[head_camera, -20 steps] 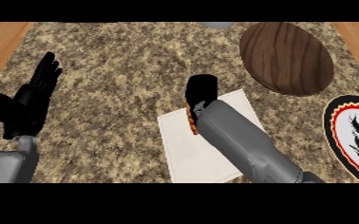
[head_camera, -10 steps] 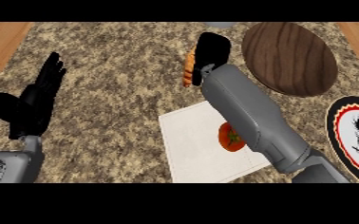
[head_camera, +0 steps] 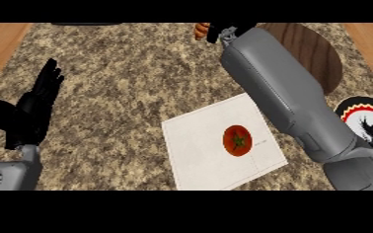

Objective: Pick the croissant from the placemat and place it in the bowl

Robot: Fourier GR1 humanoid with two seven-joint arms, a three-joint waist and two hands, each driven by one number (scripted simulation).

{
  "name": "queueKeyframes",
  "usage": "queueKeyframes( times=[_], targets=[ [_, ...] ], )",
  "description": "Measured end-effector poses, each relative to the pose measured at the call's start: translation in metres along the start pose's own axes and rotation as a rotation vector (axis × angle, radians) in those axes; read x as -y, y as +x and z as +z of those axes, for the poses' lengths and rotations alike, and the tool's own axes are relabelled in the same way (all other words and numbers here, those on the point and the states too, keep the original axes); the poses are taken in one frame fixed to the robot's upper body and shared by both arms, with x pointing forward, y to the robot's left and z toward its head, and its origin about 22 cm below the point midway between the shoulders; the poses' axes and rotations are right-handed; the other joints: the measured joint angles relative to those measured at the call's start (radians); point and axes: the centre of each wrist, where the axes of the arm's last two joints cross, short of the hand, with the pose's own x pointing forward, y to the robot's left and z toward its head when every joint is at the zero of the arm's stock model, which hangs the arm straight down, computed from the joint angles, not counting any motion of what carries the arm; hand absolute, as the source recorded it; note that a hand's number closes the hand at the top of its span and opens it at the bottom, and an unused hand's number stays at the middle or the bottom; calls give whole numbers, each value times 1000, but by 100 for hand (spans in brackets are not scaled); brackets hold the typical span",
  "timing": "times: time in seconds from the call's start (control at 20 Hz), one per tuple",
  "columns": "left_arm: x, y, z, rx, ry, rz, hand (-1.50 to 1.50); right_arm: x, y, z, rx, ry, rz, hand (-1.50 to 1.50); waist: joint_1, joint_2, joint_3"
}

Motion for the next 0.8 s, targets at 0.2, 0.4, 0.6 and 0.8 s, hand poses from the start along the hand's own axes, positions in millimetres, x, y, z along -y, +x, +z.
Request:
queueKeyframes(
  times=[0.2,0.4,0.6,0.8],
  targets=[
    [-5,0,-1,8,-2,3,0,17,-14,-14,-41,-57,-43,150,-1,1,0],
    [-1,3,-4,12,-4,6,0,21,-40,-31,-93,-72,-87,150,1,4,0],
    [1,6,-2,14,-9,8,0,20,-74,-51,-139,-75,-139,150,7,7,0],
    [5,-1,0,21,-13,7,0,8,-112,-71,-166,-81,-171,150,14,10,1]
  ],
)
